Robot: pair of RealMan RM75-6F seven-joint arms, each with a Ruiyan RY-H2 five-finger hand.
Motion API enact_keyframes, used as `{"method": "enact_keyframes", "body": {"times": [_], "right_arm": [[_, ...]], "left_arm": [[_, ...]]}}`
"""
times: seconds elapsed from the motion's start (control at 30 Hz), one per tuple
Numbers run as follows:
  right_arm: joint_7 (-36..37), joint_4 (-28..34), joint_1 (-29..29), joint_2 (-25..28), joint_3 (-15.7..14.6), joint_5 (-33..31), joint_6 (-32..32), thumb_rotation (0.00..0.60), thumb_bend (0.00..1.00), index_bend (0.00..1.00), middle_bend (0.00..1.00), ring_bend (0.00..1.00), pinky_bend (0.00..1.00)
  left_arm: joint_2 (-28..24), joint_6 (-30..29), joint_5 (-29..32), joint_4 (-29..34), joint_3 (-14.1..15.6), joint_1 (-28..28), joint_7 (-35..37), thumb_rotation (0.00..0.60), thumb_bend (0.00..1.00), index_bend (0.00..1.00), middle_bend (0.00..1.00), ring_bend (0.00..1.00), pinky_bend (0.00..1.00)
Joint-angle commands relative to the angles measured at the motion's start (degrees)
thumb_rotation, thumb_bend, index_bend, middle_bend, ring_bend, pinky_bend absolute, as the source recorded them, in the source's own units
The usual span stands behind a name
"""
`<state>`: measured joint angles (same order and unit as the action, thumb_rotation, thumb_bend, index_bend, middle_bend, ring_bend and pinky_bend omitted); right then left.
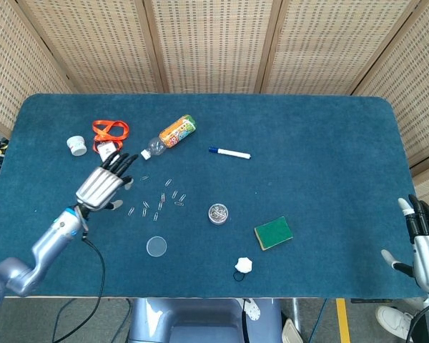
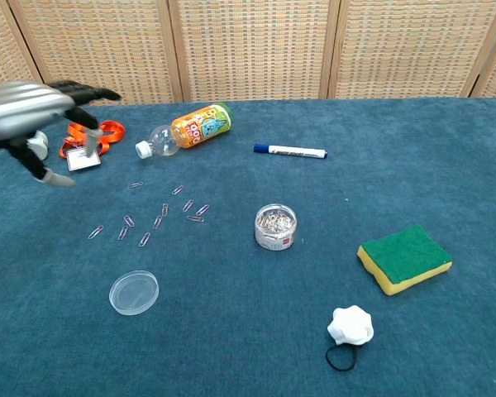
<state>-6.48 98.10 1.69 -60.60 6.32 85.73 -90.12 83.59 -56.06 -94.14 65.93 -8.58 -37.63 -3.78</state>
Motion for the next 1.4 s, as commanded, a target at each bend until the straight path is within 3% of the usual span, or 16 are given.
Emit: {"method": "enact_keyframes", "body": {"times": [0.03, 0.2, 0.53, 1.4], "right_arm": [[0.08, -0.27, 0.0, -0.02, 0.11, -0.41, 0.16, 0.6, 0.0, 0.0, 0.0, 0.0, 0.0], [-0.33, -0.5, 0.17, -0.33, -0.01, -0.55, 0.56, 0.6, 0.0, 0.0, 0.0, 0.0, 0.0], [-0.17, -0.54, 0.16, -0.42, -0.14, -0.66, 0.68, 0.6, 0.0, 0.0, 0.0, 0.0, 0.0], [0.27, -0.82, 0.09, -0.47, 0.04, -1.01, 0.36, 0.6, 0.0, 0.0, 0.0, 0.0, 0.0]], "left_arm": [[3.52, 2.12, -0.1, -3.37, 0.8, -2.43, -1.33, 0.6, 0.2, 0.53, 0.0, 0.0, 0.0], [7.47, 1.58, -2.41, -8.19, 3.0, -4.03, -5.48, 0.6, 0.22, 0.53, 0.0, 0.0, 0.0], [12.02, 4.9, 1.08, -11.79, 4.03, -4.95, -4.25, 0.6, 0.29, 0.53, 0.0, 0.0, 0.0], [15.69, 6.28, 3.43, -18.89, 6.24, -7.15, -1.34, 0.6, 0.34, 0.53, 0.0, 0.0, 0.0]]}}
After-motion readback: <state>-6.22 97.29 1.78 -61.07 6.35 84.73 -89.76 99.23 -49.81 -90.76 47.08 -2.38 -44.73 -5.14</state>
